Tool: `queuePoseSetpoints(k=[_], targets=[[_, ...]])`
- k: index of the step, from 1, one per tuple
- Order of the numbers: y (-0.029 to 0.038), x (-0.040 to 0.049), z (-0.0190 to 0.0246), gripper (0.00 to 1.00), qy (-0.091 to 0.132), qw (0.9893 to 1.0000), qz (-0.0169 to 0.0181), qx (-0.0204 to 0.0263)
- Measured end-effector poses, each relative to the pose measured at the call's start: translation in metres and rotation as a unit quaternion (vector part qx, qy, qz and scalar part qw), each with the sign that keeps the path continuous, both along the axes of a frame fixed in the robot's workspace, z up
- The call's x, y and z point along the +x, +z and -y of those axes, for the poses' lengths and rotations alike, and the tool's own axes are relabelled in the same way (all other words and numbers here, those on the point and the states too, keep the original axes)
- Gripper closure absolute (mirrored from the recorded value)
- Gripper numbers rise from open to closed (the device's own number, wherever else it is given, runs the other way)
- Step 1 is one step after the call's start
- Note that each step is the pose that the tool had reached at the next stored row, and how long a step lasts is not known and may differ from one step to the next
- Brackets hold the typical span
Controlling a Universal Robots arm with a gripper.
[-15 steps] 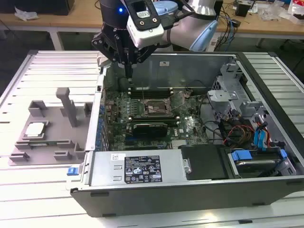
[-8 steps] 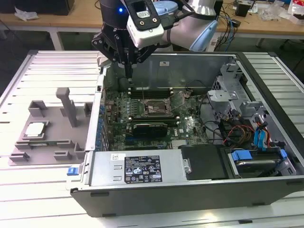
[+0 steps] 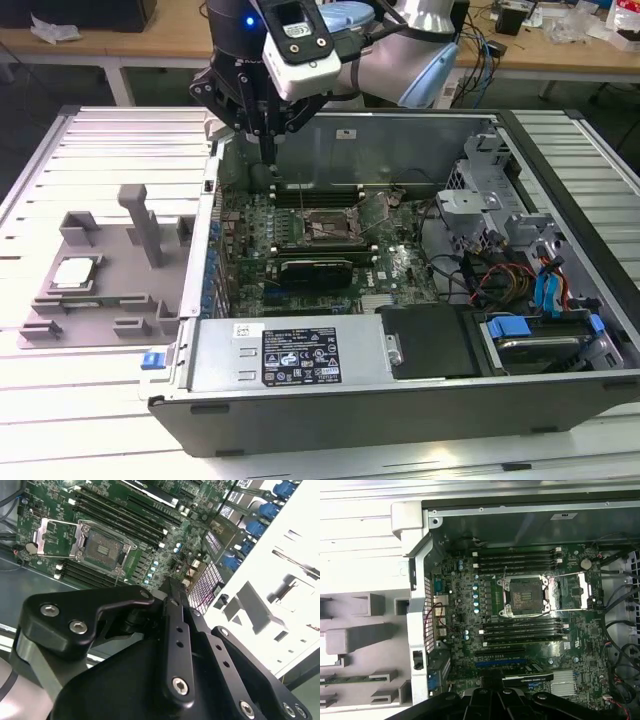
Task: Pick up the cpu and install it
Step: 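Reach for the cpu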
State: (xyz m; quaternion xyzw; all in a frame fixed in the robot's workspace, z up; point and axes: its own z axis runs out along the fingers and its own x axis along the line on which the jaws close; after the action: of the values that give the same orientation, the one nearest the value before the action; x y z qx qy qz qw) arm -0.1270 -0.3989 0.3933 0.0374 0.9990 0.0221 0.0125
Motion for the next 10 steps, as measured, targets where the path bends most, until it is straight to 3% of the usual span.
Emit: queuePoseSetpoints(k=[10], targets=[[0.0000,-0.0143,0.0000,0.89,0.000,1.0000,0.0000,0.0000]])
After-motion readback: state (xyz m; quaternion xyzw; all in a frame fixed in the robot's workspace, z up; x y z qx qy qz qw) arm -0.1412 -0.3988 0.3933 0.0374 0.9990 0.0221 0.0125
